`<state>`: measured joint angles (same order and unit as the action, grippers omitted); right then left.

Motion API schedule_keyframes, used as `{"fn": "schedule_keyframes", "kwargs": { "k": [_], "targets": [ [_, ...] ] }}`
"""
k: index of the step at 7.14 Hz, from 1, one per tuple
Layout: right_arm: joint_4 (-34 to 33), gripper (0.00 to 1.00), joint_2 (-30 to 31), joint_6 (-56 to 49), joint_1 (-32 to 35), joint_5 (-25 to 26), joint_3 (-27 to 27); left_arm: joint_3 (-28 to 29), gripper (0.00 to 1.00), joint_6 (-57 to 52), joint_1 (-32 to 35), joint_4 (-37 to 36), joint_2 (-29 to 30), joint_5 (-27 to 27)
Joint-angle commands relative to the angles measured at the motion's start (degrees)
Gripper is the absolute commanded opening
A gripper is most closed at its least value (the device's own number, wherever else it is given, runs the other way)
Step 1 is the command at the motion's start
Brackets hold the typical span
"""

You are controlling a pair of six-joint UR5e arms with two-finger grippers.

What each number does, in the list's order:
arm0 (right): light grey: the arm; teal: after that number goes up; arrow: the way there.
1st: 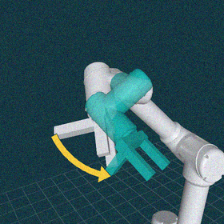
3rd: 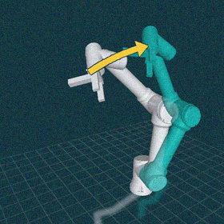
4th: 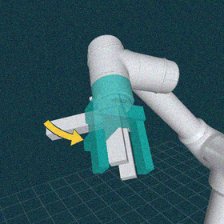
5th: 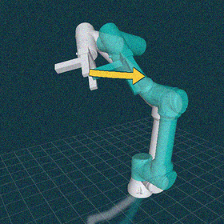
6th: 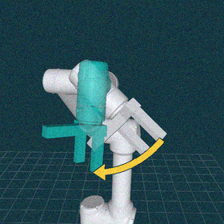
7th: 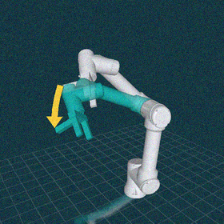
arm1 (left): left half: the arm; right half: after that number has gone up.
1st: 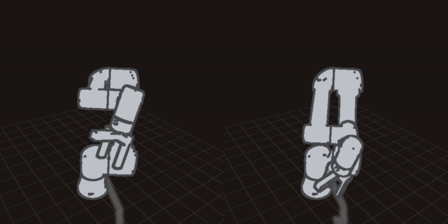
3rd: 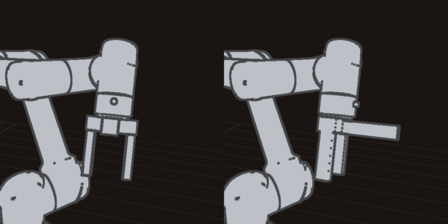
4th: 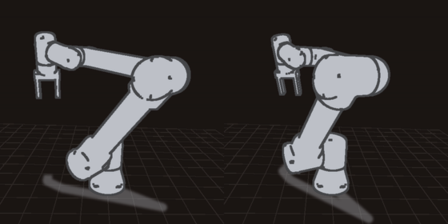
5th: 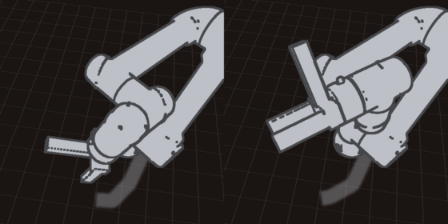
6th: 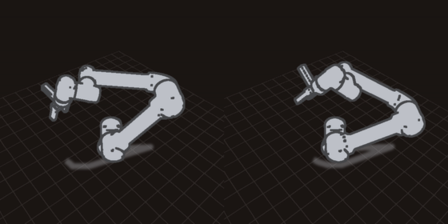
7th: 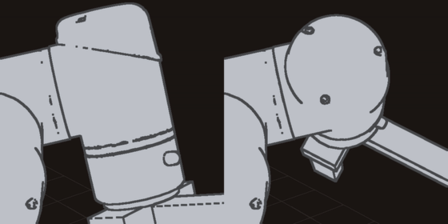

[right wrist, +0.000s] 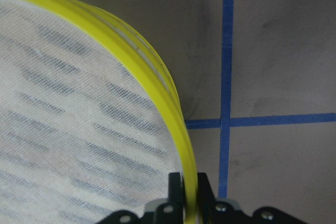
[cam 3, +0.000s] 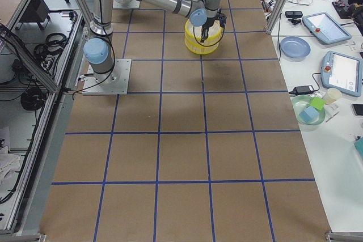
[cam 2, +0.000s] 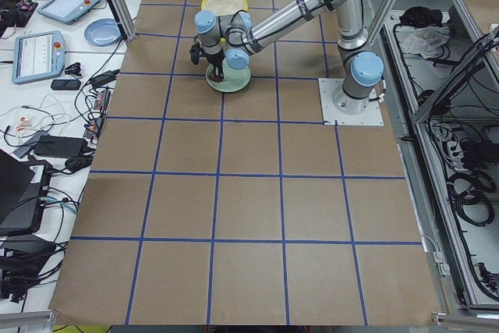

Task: Place buns in different layers of steamer
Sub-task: 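Grasp the brown bun with the left gripper while the right gripper releases the tier, then lift the brown bun with the left gripper while the right gripper rises away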

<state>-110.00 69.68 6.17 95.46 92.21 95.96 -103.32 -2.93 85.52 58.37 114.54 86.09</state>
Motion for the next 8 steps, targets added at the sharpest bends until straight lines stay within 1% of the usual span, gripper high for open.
{"fn": "schedule_keyframes", "kwargs": {
  "k": [1,2,3,4,5,6,7,8],
  "targets": [
    [0.2,1.0,3.9,-2.6,-0.1,0.0,-1.0,1.2,0.0,-2.0,0.0,-0.3,-1.3,0.0],
    [2.4,1.0,9.6,-2.7,-1.0,-0.5,-1.6,2.7,0.0,-2.1,0.2,-0.4,-2.1,-0.4],
    [11.0,1.0,13.7,-2.7,-2.9,-0.6,-5.1,3.6,0.0,-2.2,0.4,-0.4,-2.8,-0.5],
    [17.6,1.0,14.9,-2.9,-4.2,-1.1,-11.1,4.2,0.0,-2.4,1.0,0.0,-3.8,-0.5],
    [20.8,1.0,15.0,-2.9,-4.5,-4.5,-16.1,5.0,0.0,0.3,3.3,0.3,-4.9,-1.6],
    [23.1,1.0,16.0,-2.9,-4.6,-4.8,-17.0,7.3,0.0,7.4,6.9,0.3,-5.6,-2.0],
    [29.3,1.0,16.6,-2.7,-4.8,-4.3,-16.7,12.7,0.0,13.8,11.2,4.8,-5.2,-2.0],
    [29.7,1.0,17.8,-2.7,-4.8,-4.1,-16.7,16.5,0.0,20.9,15.0,7.0,-4.5,-2.1]
  ]
}}
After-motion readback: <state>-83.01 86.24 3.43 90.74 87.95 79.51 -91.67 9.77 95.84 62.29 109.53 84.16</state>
